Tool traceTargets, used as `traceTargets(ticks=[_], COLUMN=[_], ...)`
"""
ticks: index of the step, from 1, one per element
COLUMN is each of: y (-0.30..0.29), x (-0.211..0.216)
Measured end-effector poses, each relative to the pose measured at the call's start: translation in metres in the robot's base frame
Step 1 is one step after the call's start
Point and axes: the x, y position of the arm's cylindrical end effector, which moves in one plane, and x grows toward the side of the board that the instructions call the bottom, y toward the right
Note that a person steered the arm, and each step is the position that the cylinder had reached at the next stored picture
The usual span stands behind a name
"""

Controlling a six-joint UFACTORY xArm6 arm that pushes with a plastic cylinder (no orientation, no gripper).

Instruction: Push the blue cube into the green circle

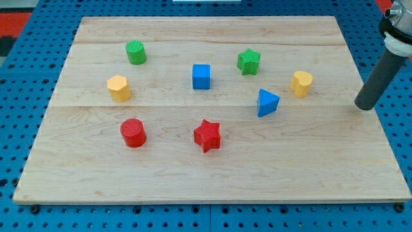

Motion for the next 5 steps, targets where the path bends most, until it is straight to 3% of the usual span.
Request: traceTargets(ticks=[1,4,5], y=[0.000,-0.178,-0.197], x=[0.000,-0.058,-0.063])
